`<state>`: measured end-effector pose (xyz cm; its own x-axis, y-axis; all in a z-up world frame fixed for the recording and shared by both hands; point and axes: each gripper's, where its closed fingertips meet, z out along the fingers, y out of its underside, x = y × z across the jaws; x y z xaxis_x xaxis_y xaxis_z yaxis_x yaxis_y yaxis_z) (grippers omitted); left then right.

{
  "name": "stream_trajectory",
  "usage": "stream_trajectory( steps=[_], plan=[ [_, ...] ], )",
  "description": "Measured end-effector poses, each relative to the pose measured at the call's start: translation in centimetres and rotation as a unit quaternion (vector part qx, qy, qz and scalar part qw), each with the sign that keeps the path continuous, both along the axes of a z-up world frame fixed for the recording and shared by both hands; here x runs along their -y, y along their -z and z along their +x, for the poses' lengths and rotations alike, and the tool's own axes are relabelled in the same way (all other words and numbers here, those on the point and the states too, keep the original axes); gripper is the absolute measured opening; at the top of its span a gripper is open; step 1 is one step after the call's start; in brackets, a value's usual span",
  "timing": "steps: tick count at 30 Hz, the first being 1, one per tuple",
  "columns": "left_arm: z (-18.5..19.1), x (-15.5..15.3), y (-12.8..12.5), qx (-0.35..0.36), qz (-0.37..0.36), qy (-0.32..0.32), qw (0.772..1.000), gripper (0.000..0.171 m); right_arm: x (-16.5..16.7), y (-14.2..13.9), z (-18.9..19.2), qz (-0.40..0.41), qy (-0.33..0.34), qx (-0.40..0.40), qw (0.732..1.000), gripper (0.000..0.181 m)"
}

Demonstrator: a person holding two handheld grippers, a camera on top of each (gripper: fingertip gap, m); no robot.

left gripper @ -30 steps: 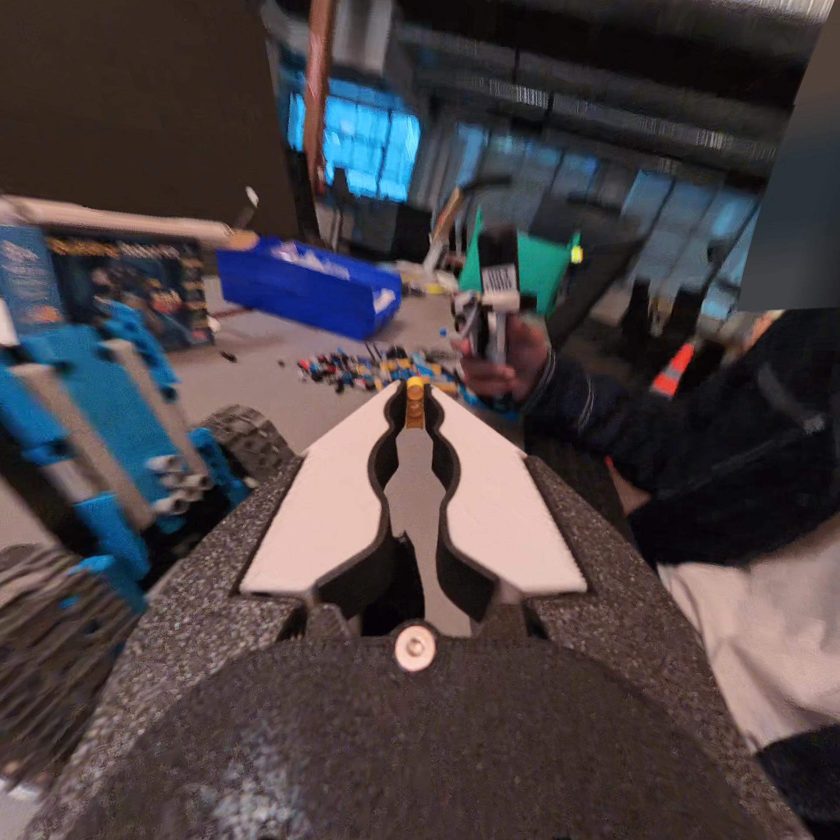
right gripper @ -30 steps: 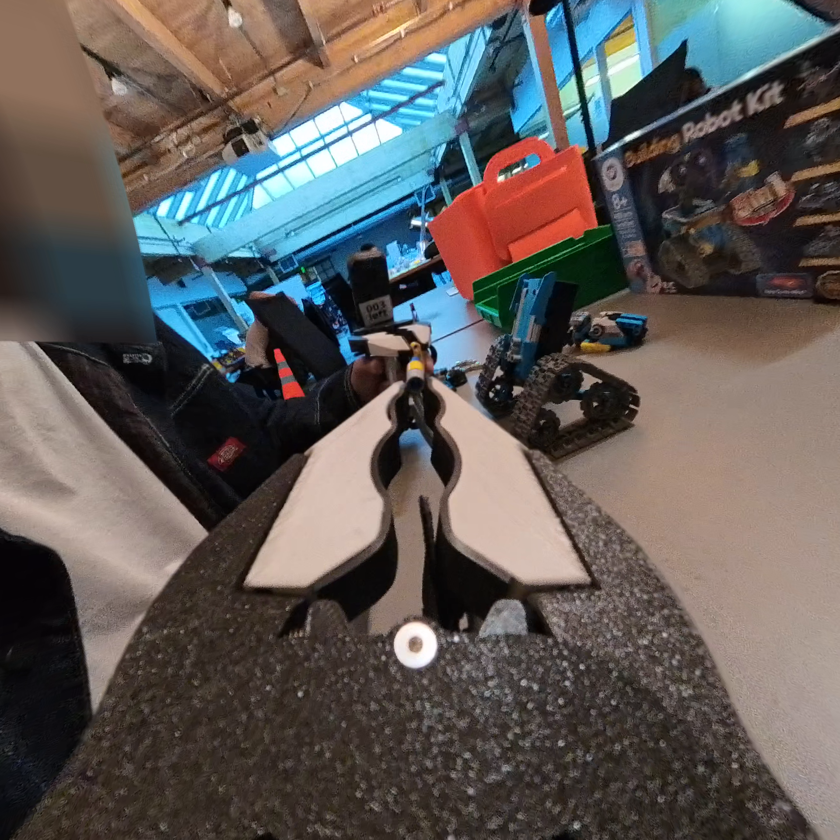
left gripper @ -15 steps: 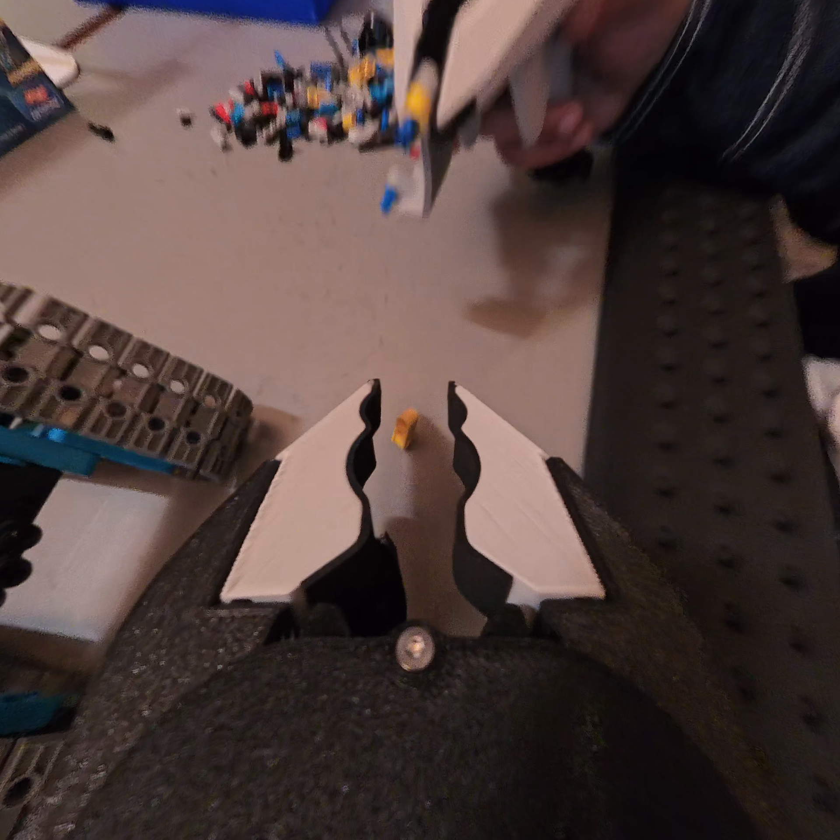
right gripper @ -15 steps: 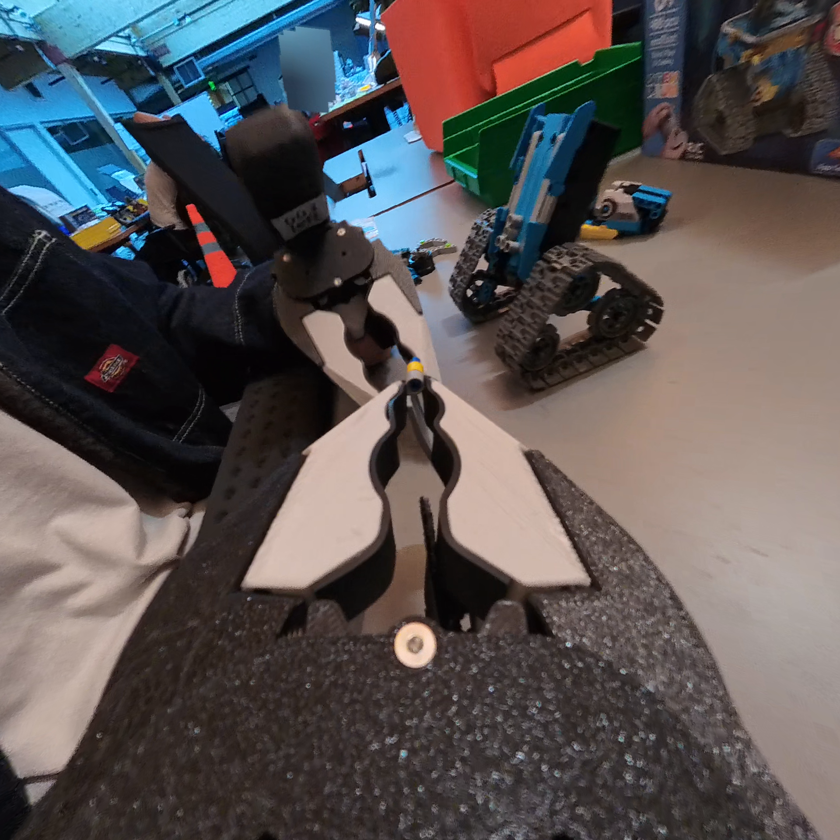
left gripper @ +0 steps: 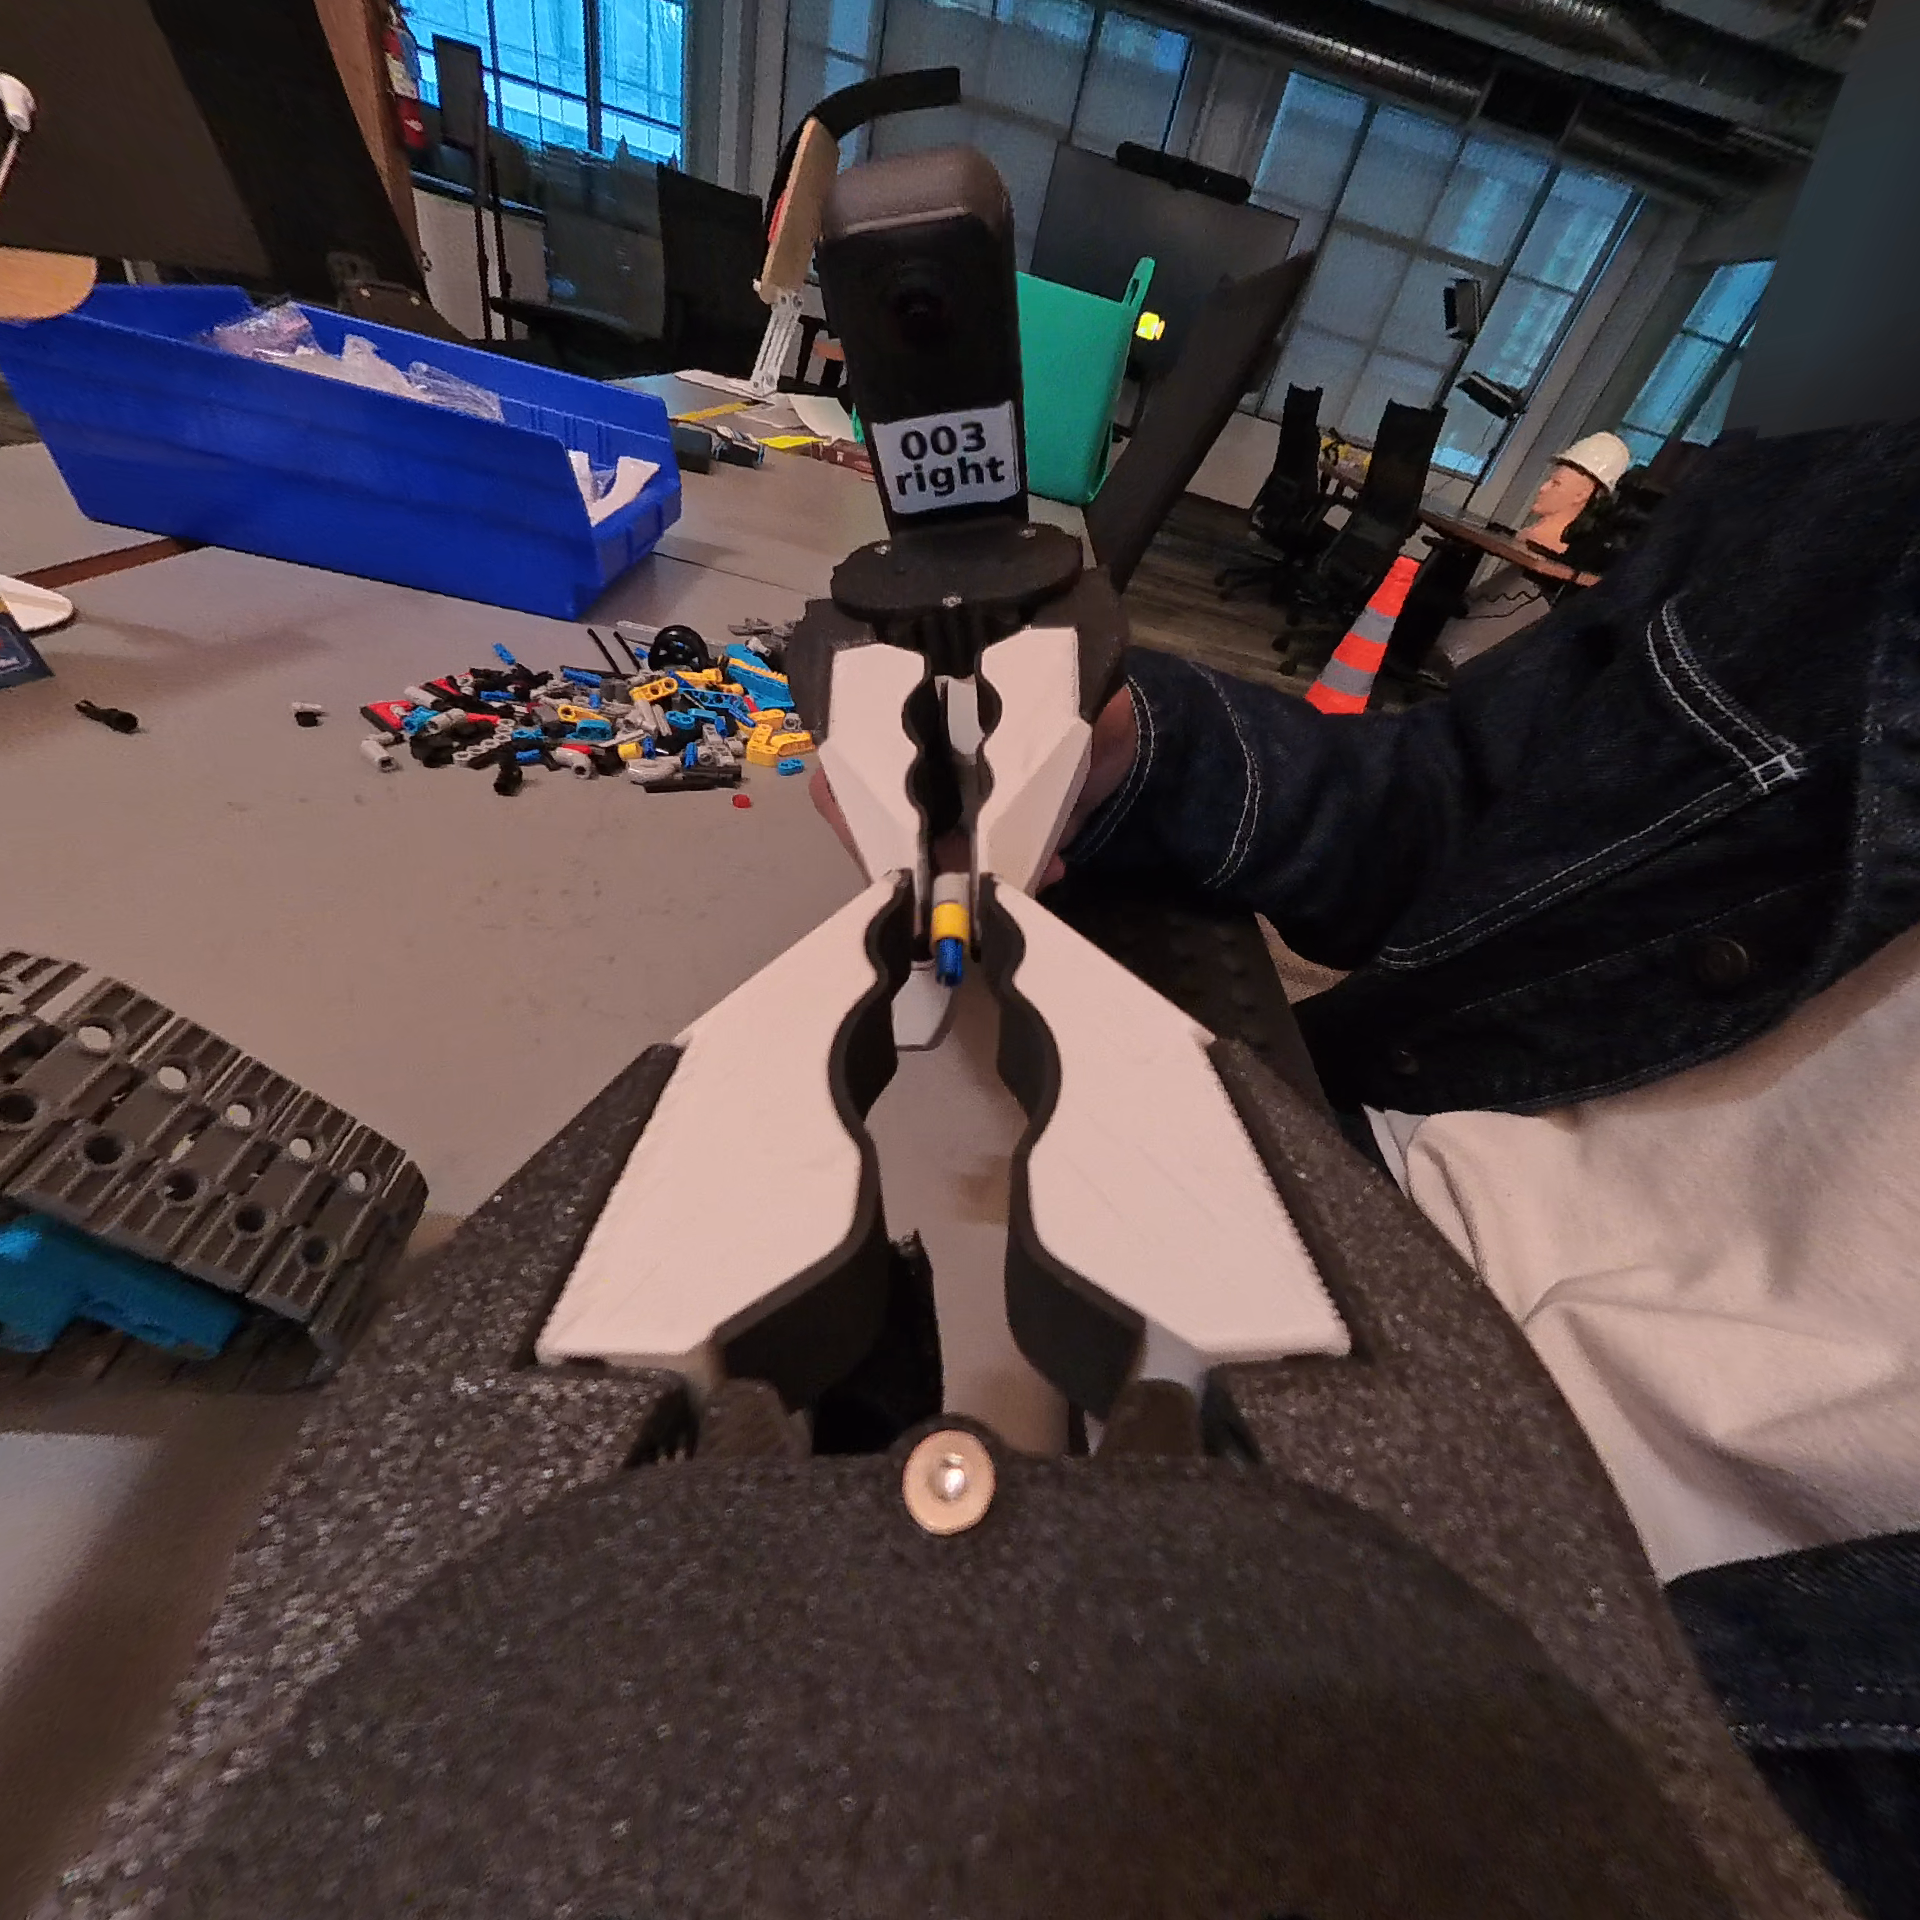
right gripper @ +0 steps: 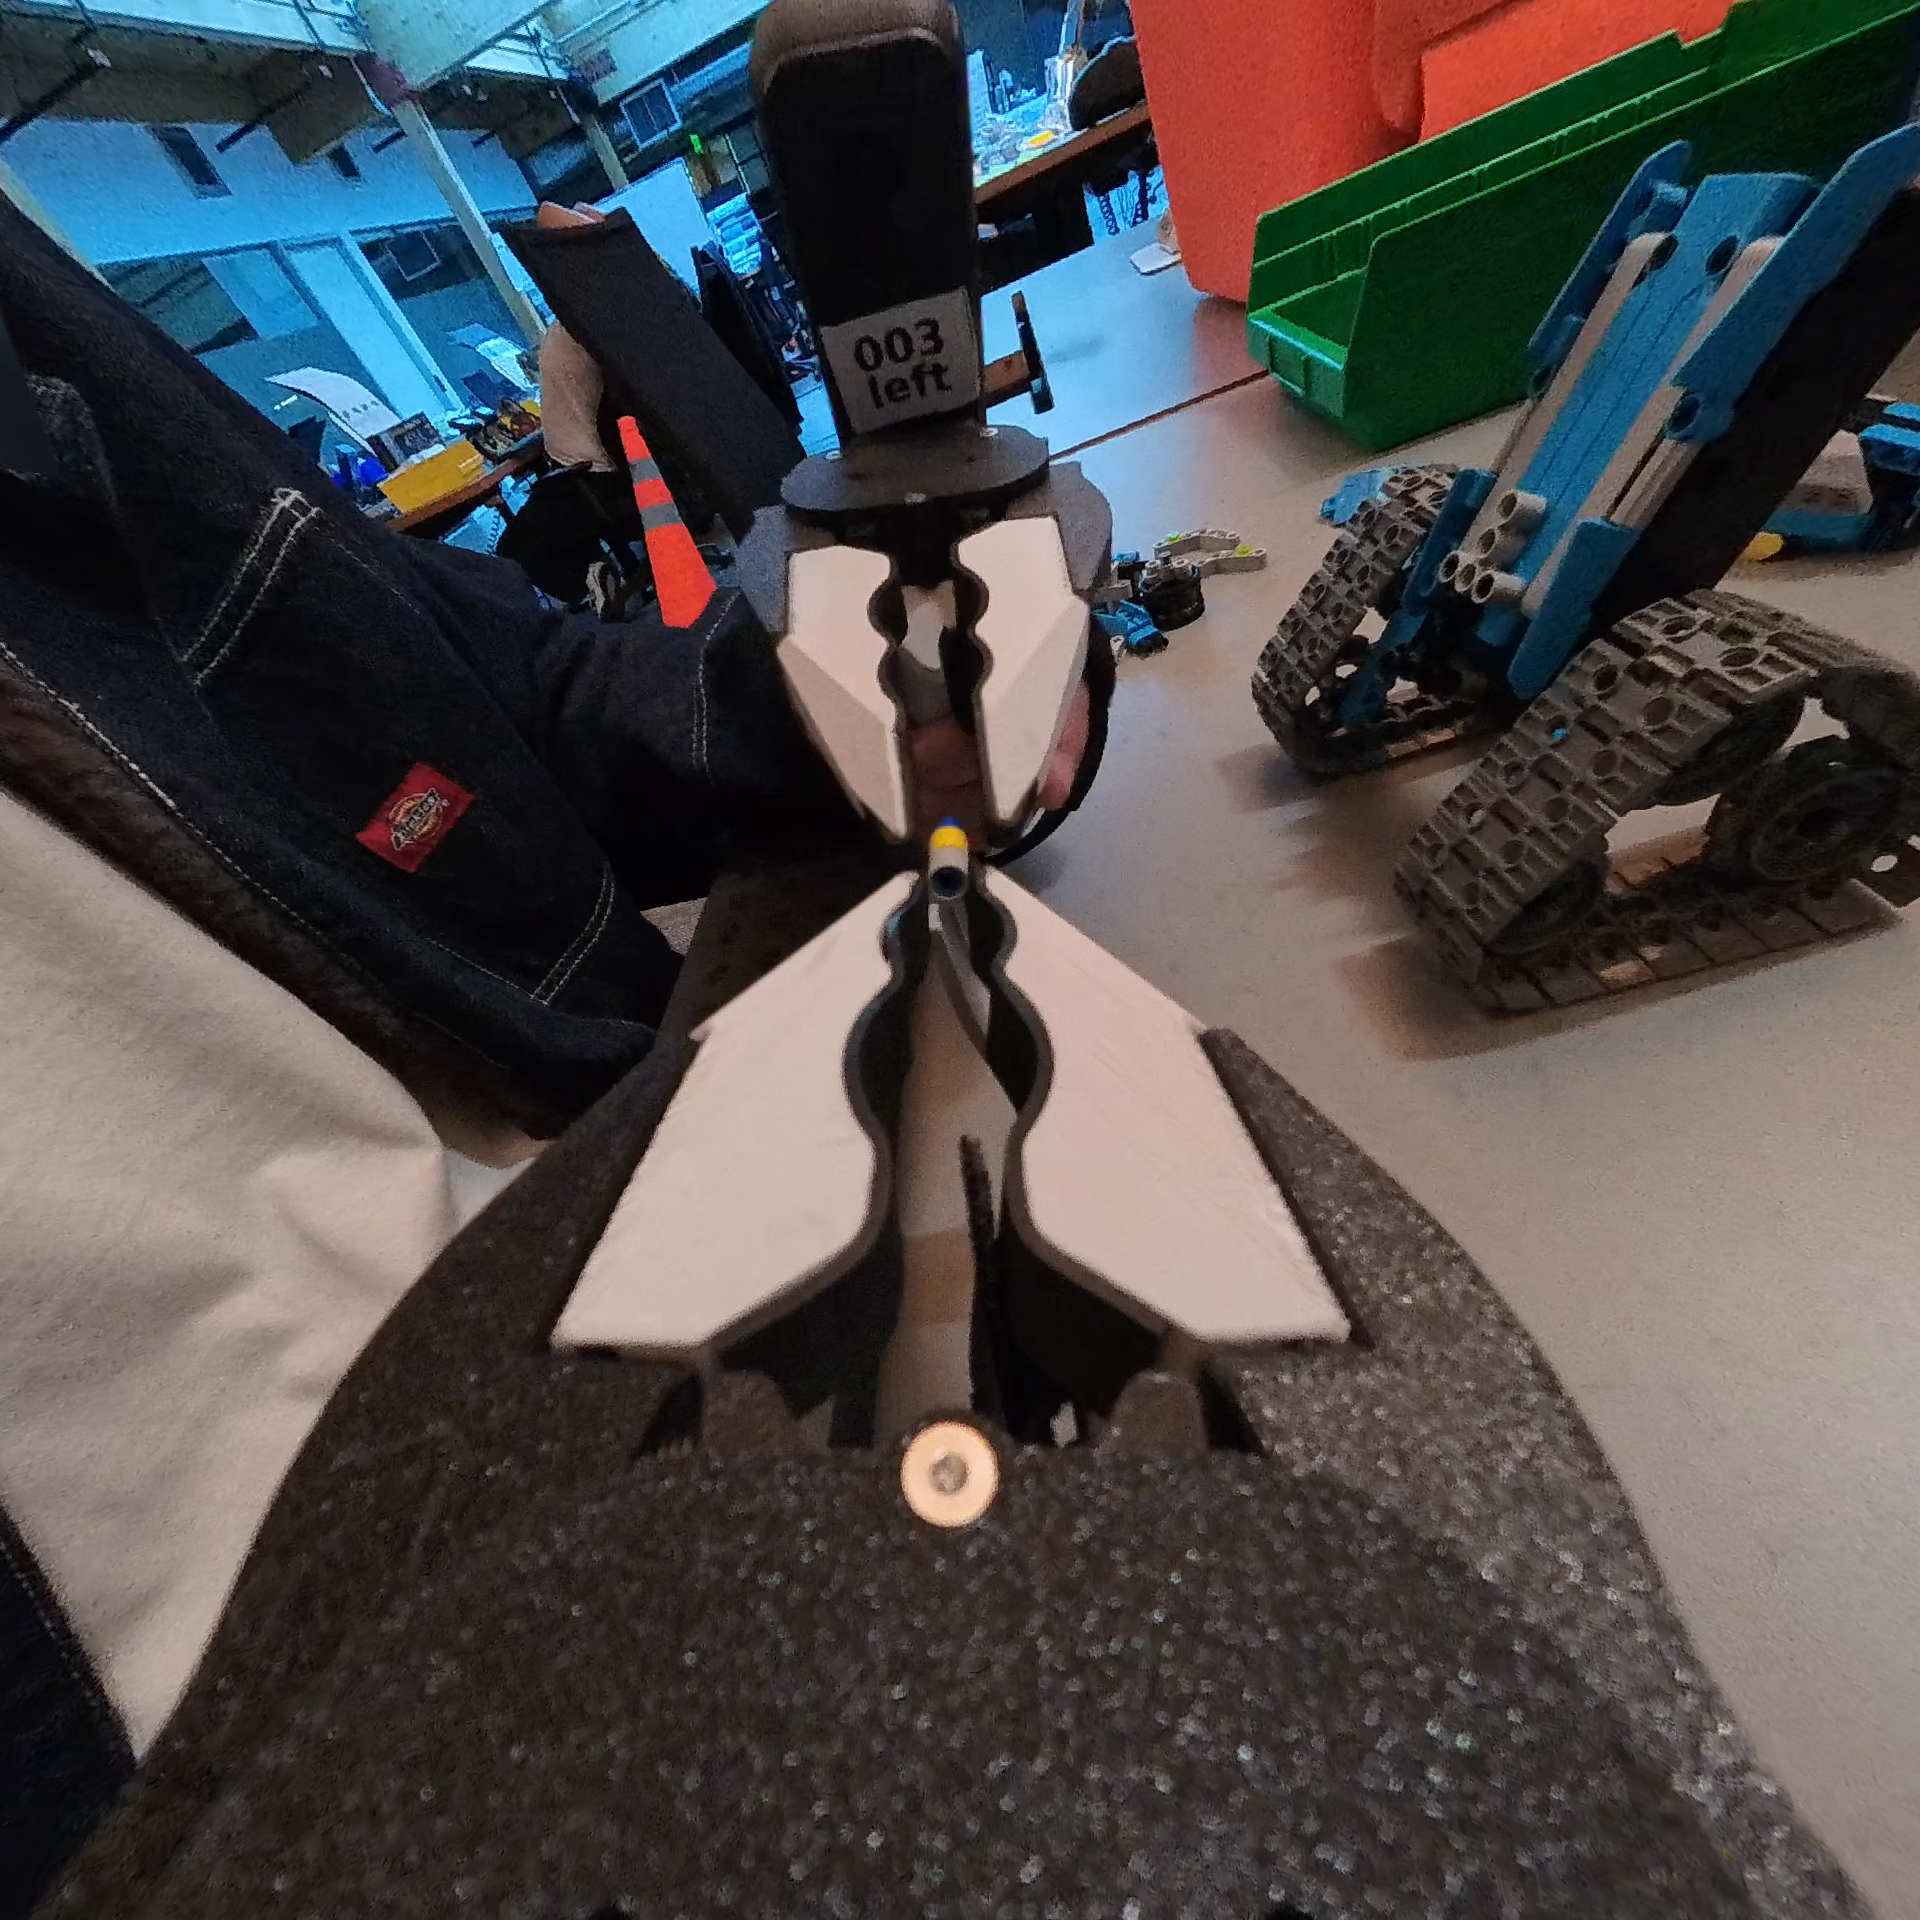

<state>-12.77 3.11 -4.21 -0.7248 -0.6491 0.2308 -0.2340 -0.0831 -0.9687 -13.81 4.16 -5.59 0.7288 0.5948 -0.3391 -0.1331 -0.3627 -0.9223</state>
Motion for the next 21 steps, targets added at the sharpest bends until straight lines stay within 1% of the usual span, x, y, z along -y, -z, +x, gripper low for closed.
stream_trajectory(
  steps=[8, 11, 13, 15, 19, 20, 21],
  plan=[
    [-0.5, 0.3, 0.2, -0.011, -0.009, 0.023, 1.0, 0.01, 0.2, -0.3, 0.0, 0.008, -0.002, 0.001, 1.0, 0.004],
    [-0.6, 0.2, 0.5, -0.019, -0.004, 0.029, 0.999, 0.005, 0.2, 0.2, -0.2, 0.01, 0.0, 0.022, 1.0, 0.004],
    [-0.8, 0.1, 0.0, -0.022, -0.021, 0.038, 0.999, 0.005, 0.1, -0.4, -0.3, 0.026, 0.003, 0.029, 0.999, 0.004],
    [-0.6, -0.2, 0.4, -0.019, -0.002, 0.027, 0.999, 0.005, -0.1, 0.1, -0.1, 0.024, 0.012, 0.052, 0.998, 0.004],
    [-0.7, -0.1, 0.8, -0.01, 0.025, 0.02, 0.999, 0.004, 0.2, 0.3, 0.0, 0.024, 0.007, 0.067, 0.997, 0.003],
    [-0.6, -0.1, 1.0, -0.011, 0.031, 0.017, 0.999, 0.004, 0.3, 0.5, 0.3, 0.019, 0.007, 0.068, 0.997, 0.003],
    [-0.6, -0.7, 1.1, -0.008, 0.036, 0.007, 0.999, 0.0, 0.4, 0.4, 1.4, 0.02, 0.025, 0.063, 0.998, 0.003]
  ],
)
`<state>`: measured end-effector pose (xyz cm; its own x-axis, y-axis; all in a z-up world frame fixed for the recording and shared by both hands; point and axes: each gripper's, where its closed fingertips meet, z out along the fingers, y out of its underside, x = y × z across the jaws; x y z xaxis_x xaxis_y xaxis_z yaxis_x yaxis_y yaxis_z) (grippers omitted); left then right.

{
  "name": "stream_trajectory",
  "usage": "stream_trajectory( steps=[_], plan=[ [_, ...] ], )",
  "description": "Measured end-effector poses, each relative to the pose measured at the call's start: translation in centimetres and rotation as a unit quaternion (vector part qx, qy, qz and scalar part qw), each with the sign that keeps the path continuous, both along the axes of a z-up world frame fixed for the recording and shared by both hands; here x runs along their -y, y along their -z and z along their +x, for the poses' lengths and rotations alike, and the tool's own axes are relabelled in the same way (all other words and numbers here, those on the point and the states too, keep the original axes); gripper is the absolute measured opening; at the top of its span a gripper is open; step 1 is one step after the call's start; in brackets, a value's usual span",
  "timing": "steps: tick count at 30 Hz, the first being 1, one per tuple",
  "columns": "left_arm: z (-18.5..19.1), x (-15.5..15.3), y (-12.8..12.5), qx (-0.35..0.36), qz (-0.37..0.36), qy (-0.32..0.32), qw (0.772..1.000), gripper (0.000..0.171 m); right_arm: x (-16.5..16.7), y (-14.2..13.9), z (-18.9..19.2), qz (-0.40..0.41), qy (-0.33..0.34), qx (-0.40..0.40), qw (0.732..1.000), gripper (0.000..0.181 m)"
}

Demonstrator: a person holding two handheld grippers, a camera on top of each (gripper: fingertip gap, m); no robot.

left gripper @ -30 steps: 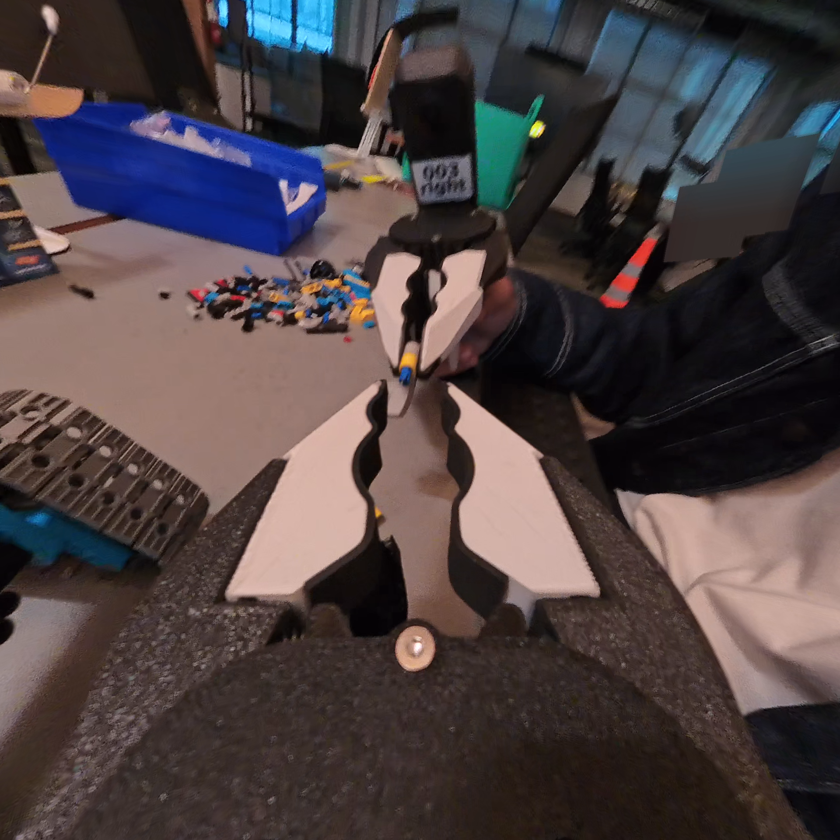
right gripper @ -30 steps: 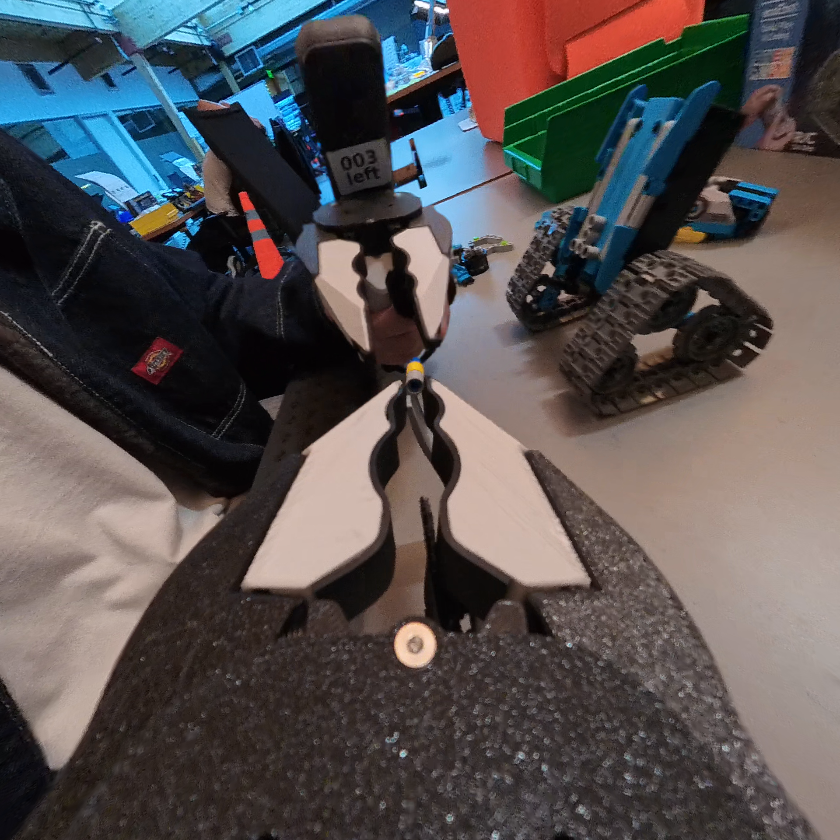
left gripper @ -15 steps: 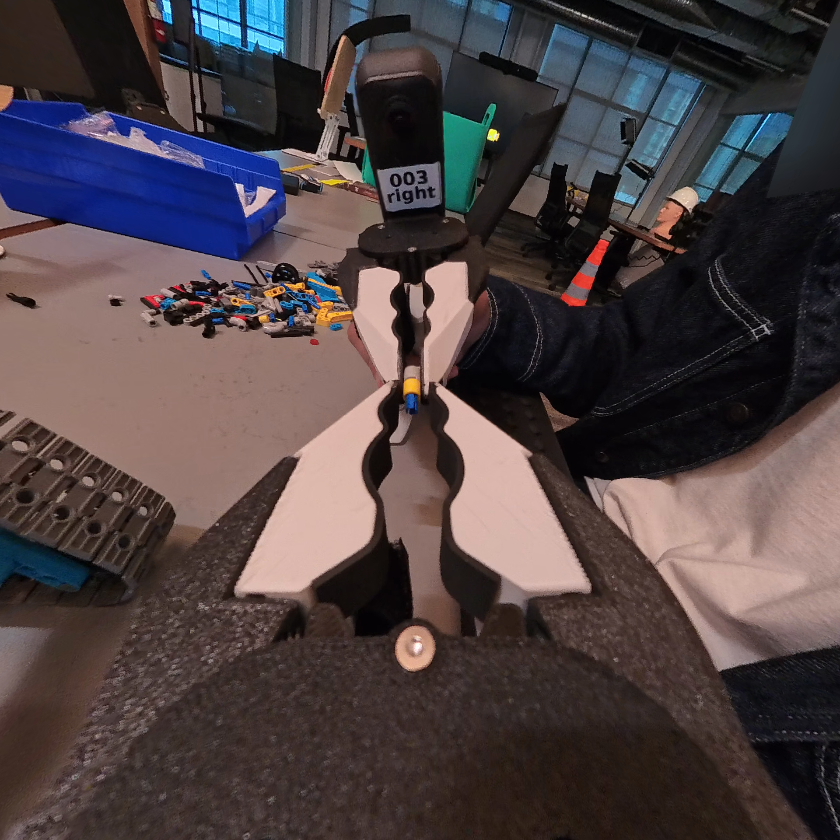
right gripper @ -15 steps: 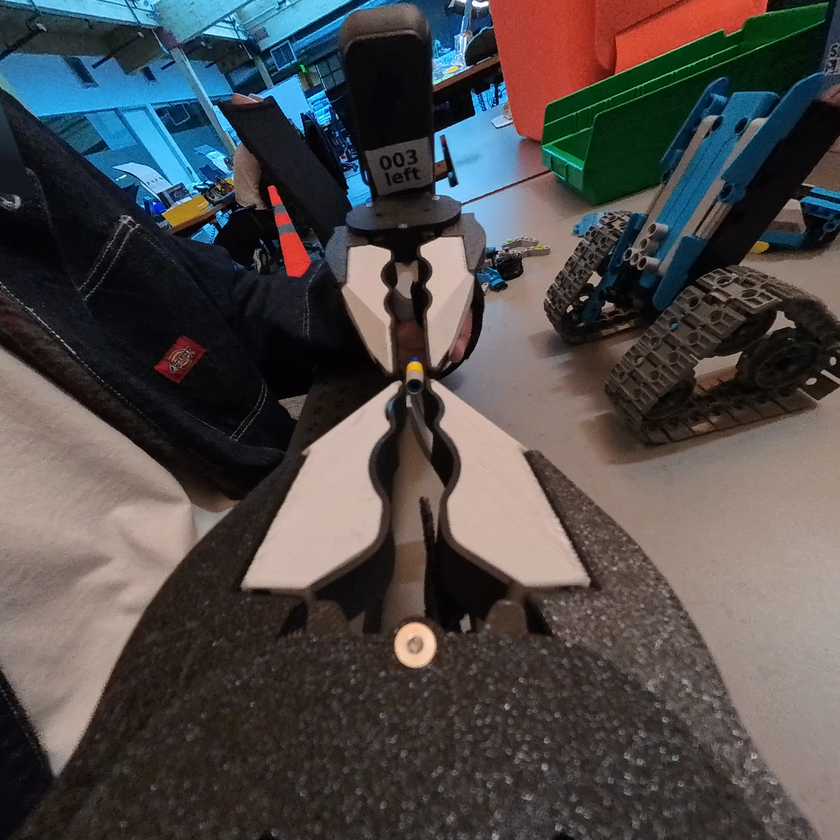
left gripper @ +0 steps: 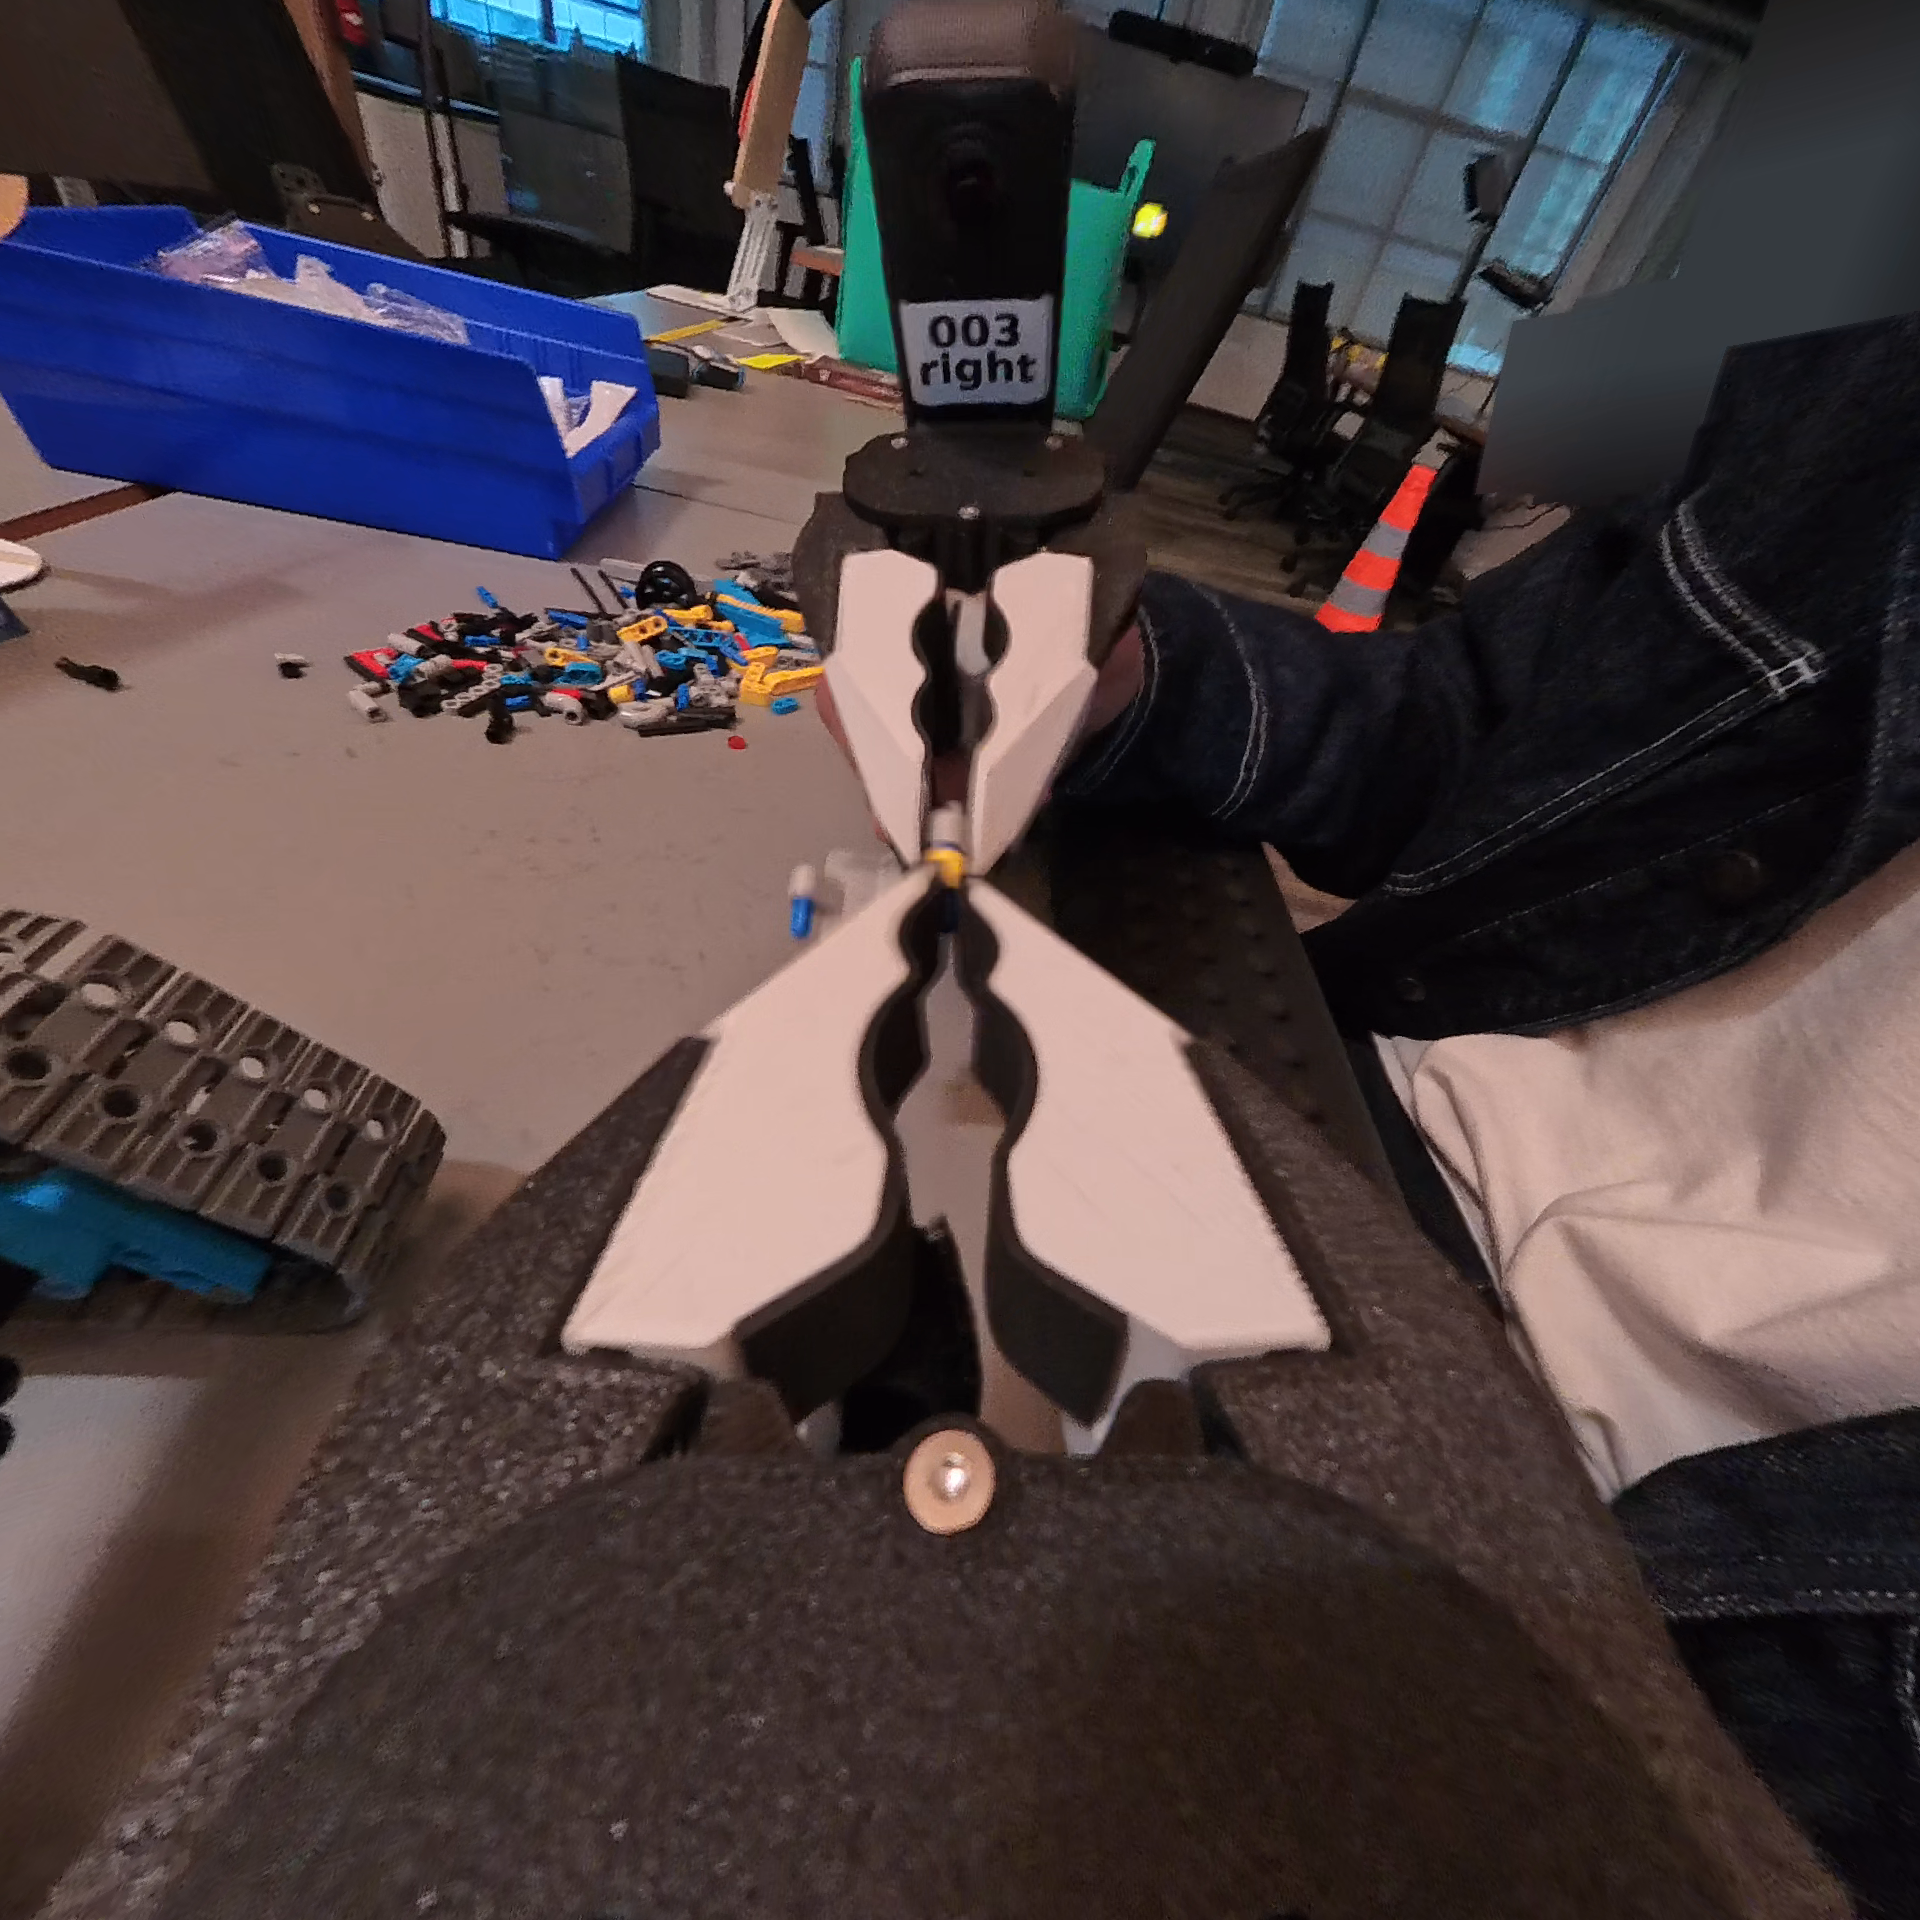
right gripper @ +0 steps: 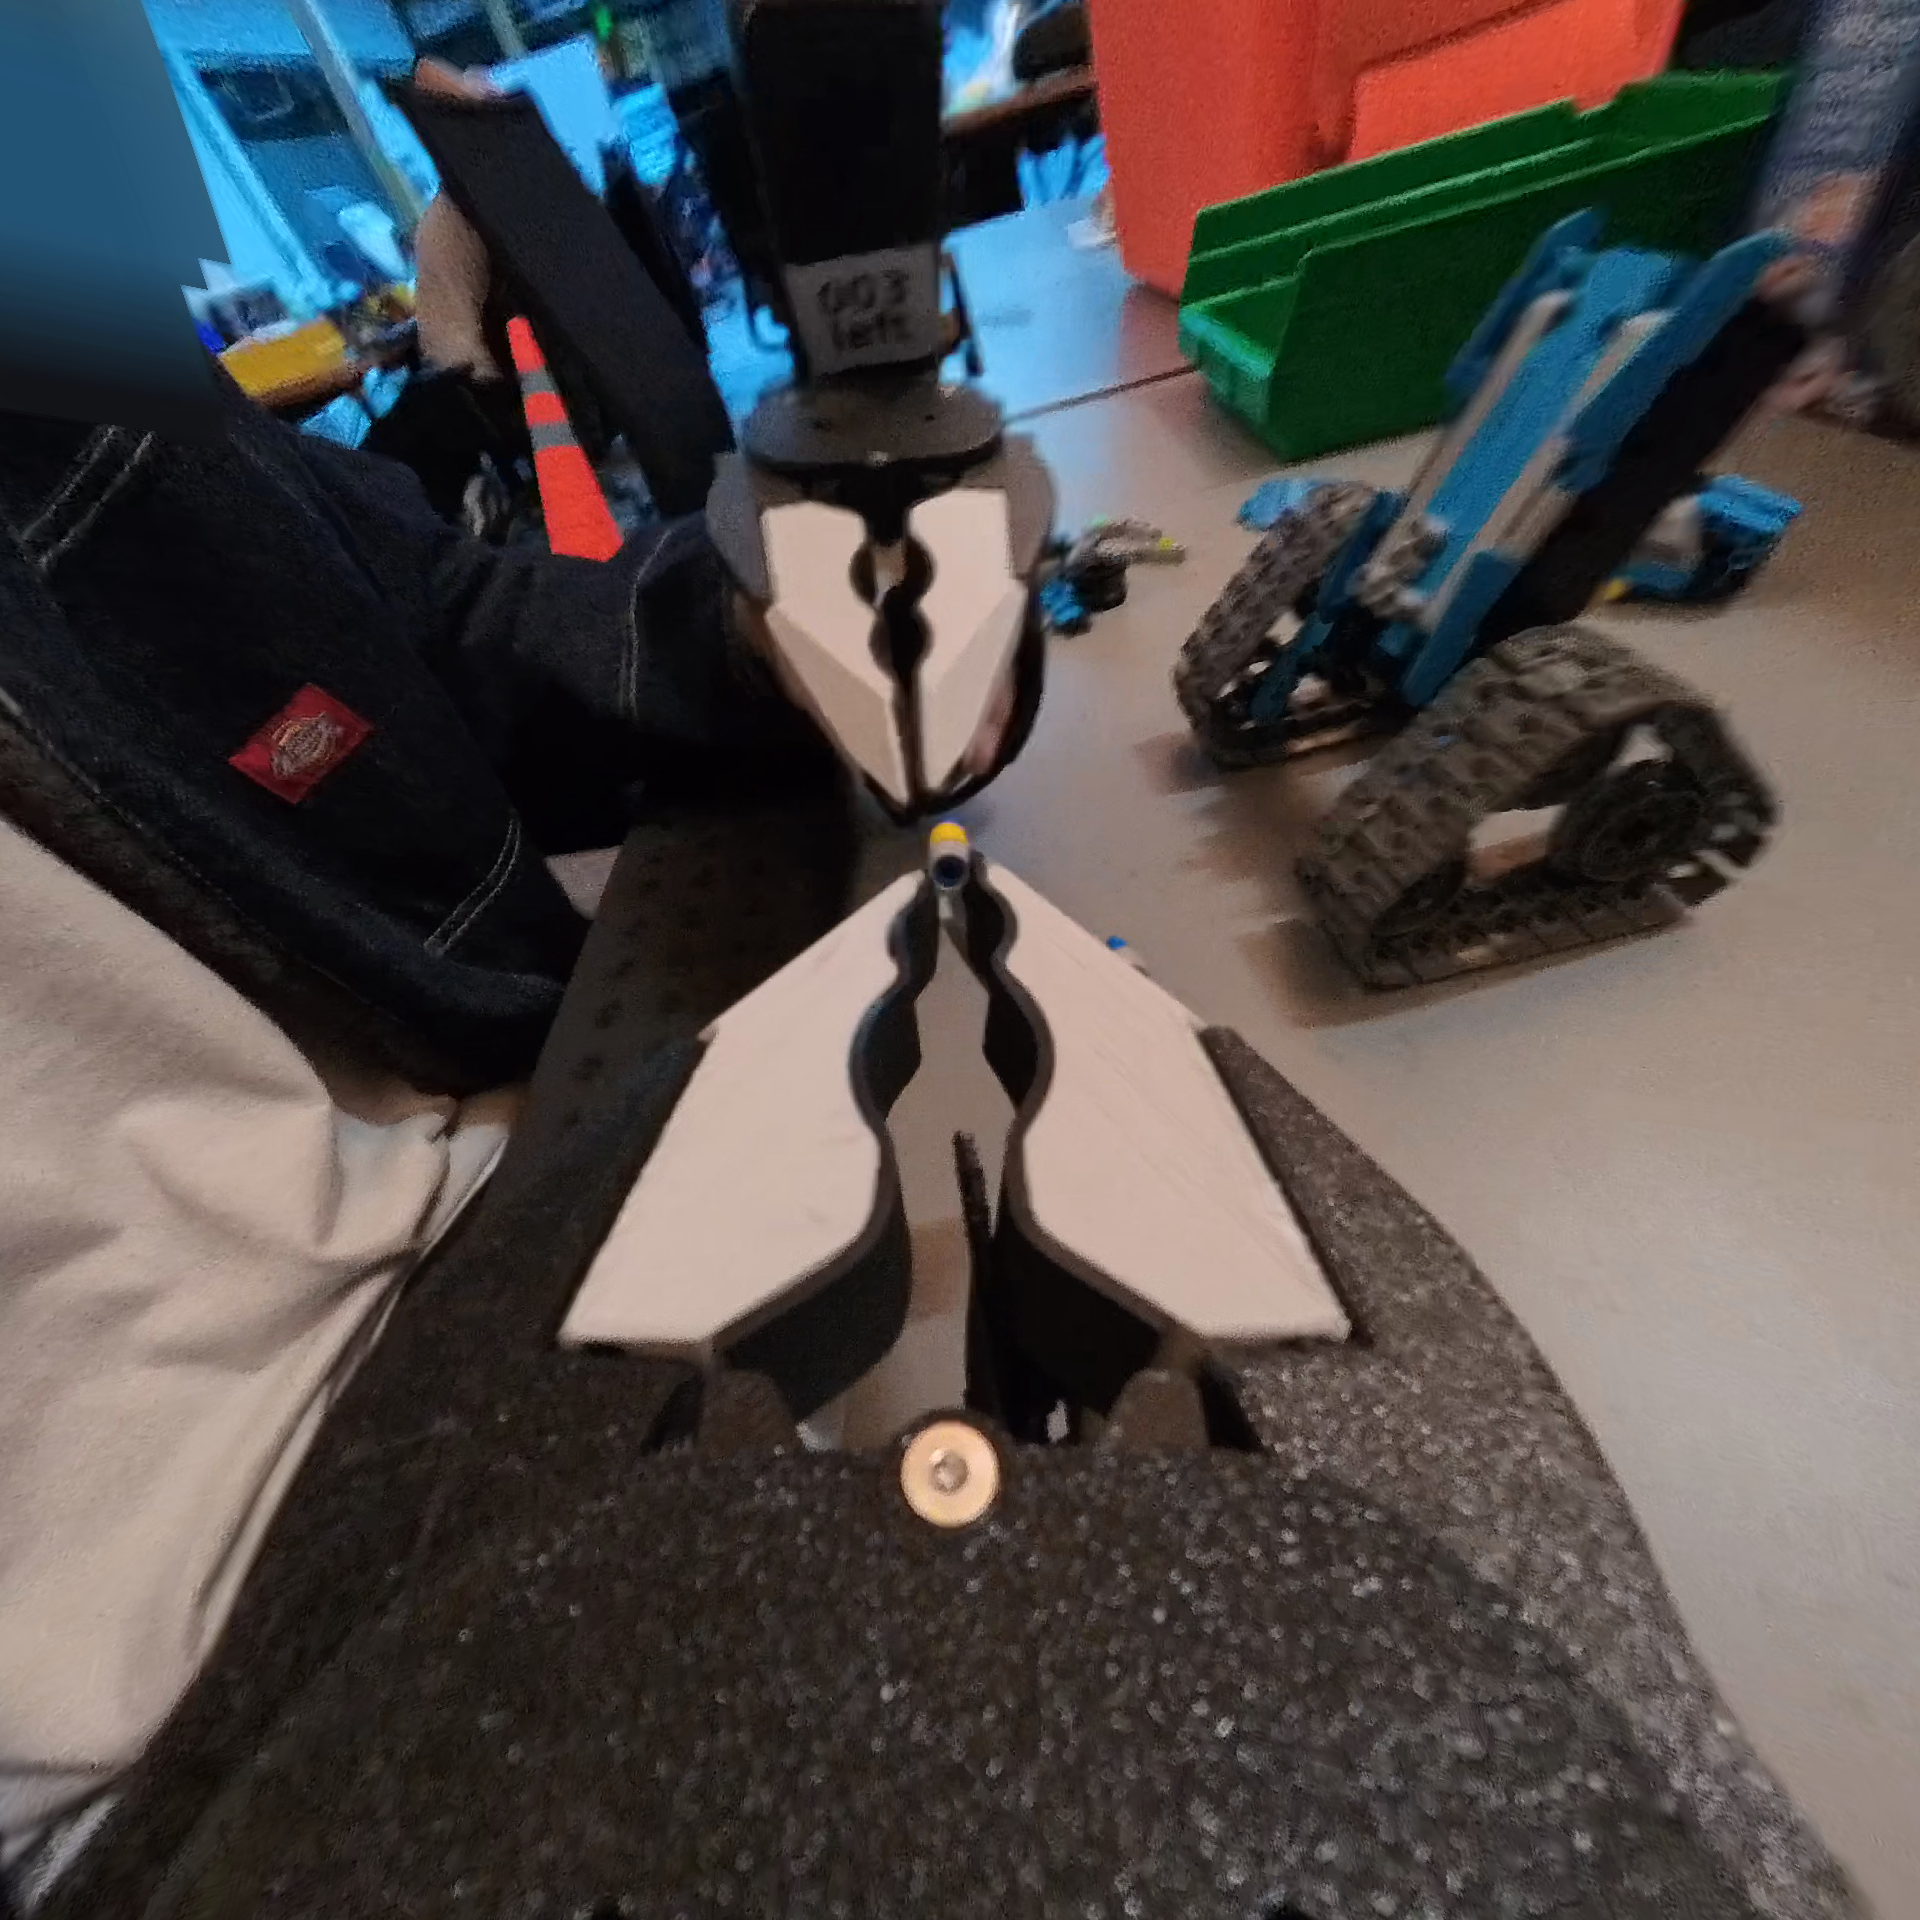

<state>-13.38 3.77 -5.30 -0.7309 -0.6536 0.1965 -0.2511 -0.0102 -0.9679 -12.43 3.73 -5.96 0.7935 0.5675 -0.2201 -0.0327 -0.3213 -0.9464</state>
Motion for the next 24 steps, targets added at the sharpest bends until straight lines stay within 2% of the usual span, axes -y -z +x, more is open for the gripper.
stream_trajectory(
  steps=[2, 3, 4, 9, 11, 13, 17, 18, 19, 21, 24],
  plan=[
    [-0.2, -2.7, -0.3, 0.0, -0.016, -0.034, 0.999, 0.0, 1.9, -4.3, 4.6, 0.071, 0.042, -0.093, 0.992, 0.002],
    [-0.2, -3.6, -0.6, 0.002, -0.031, -0.045, 0.998, 0.0, 2.6, -4.7, 6.4, 0.08, 0.06, -0.097, 0.99, 0.002],
    [0.1, -3.8, -0.6, -0.001, -0.032, -0.051, 0.998, 0.0, 2.8, -3.7, 6.9, 0.059, 0.065, -0.087, 0.992, 0.003],
    [0.5, -0.8, 0.0, -0.002, -0.012, -0.018, 1.0, 0.0, 1.0, -1.2, 2.5, 0.01, 0.013, -0.051, 0.999, 0.004],
    [1.0, -0.7, 0.1, 0.014, 0.013, -0.04, 0.999, 0.018, 0.8, -2.3, 1.1, 0.012, -0.014, -0.101, 0.995, 0.003],
    [0.7, 0.1, -0.2, 0.038, 0.023, -0.033, 0.998, 0.022, 0.2, -3.5, 0.3, 0.017, -0.022, -0.169, 0.985, 0.004],
    [1.4, 0.5, -0.8, 0.037, 0.004, -0.047, 0.998, 0.029, -1.4, -4.7, -0.2, 0.028, -0.011, -0.25, 0.968, 0.005],
    [1.8, 0.0, -1.0, 0.038, 0.002, -0.061, 0.997, 0.025, -1.6, -4.8, -0.3, 0.034, -0.008, -0.248, 0.968, 0.005],
    [1.9, -0.4, -1.0, 0.038, -0.004, -0.067, 0.997, 0.013, -1.8, -4.9, -0.1, 0.042, 0.0, -0.243, 0.969, 0.004],
    [1.2, -0.3, -1.4, 0.039, -0.023, -0.045, 0.998, 0.0, -1.6, -4.9, 0.0, 0.042, 0.0, -0.246, 0.968, 0.004],
    [2.0, -2.3, -1.9, 0.047, -0.033, -0.1, 0.993, 0.0, -1.6, -5.3, 0.9, 0.062, 0.02, -0.244, 0.968, 0.004]
  ],
)
